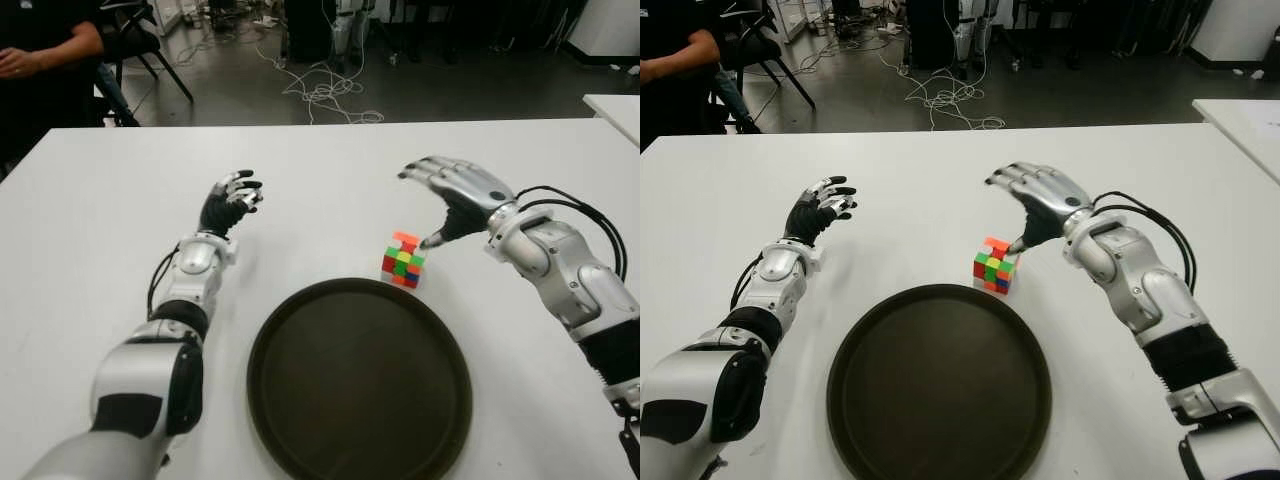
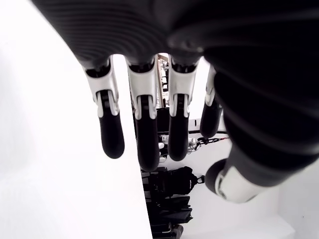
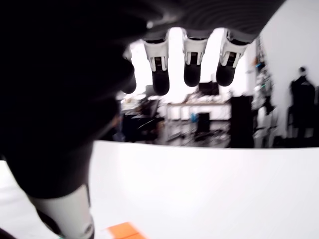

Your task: Pick up the Rubik's Cube and put it in the plate

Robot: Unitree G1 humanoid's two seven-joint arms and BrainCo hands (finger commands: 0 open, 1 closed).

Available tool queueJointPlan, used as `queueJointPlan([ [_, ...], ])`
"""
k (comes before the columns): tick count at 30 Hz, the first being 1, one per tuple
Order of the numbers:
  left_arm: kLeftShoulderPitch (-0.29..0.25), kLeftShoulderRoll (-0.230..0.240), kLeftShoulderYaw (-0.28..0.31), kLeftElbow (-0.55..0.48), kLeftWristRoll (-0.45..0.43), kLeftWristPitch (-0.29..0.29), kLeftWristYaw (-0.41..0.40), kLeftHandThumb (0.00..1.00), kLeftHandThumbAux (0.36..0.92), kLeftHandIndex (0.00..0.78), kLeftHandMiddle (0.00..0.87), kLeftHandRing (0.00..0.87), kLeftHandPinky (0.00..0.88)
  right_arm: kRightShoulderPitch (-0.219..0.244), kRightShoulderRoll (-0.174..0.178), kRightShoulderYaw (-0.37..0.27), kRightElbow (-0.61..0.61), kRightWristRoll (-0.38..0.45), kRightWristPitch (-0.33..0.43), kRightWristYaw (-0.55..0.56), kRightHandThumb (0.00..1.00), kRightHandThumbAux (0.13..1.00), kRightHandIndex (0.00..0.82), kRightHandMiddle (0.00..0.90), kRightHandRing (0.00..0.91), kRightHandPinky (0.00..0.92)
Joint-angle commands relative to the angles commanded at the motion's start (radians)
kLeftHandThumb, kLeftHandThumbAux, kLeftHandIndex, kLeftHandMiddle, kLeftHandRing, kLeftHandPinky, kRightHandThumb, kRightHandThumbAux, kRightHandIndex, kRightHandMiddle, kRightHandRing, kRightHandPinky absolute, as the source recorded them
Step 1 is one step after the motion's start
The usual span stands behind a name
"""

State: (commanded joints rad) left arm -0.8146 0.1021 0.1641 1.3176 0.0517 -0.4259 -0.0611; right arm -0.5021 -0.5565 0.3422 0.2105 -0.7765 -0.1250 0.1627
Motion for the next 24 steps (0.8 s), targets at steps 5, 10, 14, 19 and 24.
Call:
queueJointPlan([
  [5, -0.001, 0.001, -0.002, 0.0, 0.002, 0.0, -0.001, 0.247, 0.739, 0.219, 0.301, 0.323, 0.331, 0.0, 0.001, 0.001, -0.002, -0.002, 0.002, 0.0, 0.0, 0.803, 0.0, 0.003, 0.002, 0.02],
  [10, -0.001, 0.0, -0.002, 0.0, 0.002, -0.001, -0.001, 0.242, 0.735, 0.214, 0.296, 0.319, 0.33, -0.001, 0.002, 0.003, -0.002, -0.001, 0.001, 0.002, 0.0, 0.798, 0.0, 0.004, 0.001, 0.016],
  [14, -0.001, -0.002, 0.001, 0.0, -0.002, 0.002, -0.001, 0.244, 0.726, 0.216, 0.299, 0.323, 0.332, -0.005, 0.004, 0.008, 0.027, -0.001, -0.012, -0.014, 0.0, 0.8, 0.0, 0.001, 0.0, 0.014],
  [19, 0.0, -0.003, 0.005, 0.0, -0.006, 0.001, -0.002, 0.26, 0.721, 0.218, 0.302, 0.329, 0.341, -0.004, 0.005, 0.011, 0.028, -0.001, -0.012, -0.009, 0.0, 0.806, 0.0, 0.001, 0.0, 0.012],
  [24, 0.0, -0.002, 0.002, -0.001, -0.002, -0.001, 0.002, 0.262, 0.722, 0.215, 0.301, 0.327, 0.34, -0.007, 0.008, 0.018, 0.028, -0.001, -0.01, 0.004, 0.0, 0.812, 0.0, 0.0, 0.0, 0.01],
])
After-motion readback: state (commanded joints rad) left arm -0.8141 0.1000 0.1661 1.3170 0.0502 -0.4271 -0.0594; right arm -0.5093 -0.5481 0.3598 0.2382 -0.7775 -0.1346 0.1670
